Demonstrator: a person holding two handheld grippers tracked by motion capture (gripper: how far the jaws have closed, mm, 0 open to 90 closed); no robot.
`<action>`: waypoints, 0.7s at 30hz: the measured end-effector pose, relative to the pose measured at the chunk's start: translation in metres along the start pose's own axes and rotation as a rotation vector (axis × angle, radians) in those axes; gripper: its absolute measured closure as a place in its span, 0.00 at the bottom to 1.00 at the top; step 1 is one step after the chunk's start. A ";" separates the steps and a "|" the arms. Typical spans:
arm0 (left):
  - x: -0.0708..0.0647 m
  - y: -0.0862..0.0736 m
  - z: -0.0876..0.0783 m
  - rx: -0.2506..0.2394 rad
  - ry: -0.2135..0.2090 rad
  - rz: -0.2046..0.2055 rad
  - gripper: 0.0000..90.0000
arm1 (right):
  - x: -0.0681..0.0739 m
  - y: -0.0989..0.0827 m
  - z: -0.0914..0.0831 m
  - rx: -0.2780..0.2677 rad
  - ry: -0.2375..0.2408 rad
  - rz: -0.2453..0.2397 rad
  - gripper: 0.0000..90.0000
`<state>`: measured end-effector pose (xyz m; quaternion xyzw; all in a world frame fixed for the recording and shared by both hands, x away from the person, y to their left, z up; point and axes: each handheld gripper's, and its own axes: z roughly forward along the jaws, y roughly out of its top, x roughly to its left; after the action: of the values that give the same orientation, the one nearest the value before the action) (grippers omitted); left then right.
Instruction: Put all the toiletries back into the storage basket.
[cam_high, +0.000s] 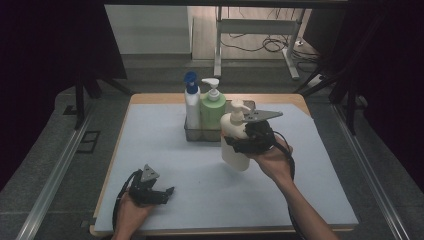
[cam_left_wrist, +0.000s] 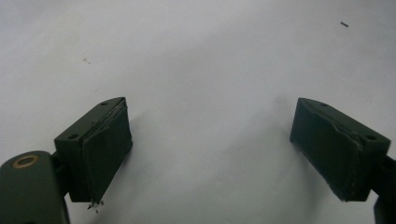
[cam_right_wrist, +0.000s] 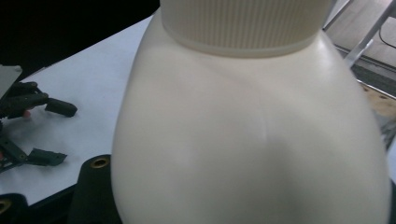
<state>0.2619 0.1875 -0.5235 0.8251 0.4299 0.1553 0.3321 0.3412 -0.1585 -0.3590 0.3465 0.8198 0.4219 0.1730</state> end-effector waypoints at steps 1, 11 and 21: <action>0.000 0.000 0.000 0.000 0.000 0.000 0.14 | -0.003 0.000 -0.002 -0.002 -0.006 0.005 0.41; 0.000 0.000 0.000 -0.003 0.000 -0.004 0.14 | -0.025 0.009 -0.022 -0.020 -0.072 0.040 0.41; 0.000 0.000 0.000 -0.001 -0.001 -0.001 0.14 | -0.042 0.019 -0.019 -0.044 -0.121 0.072 0.41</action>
<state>0.2620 0.1875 -0.5236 0.8247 0.4301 0.1551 0.3329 0.3675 -0.1915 -0.3325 0.3969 0.7854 0.4240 0.2142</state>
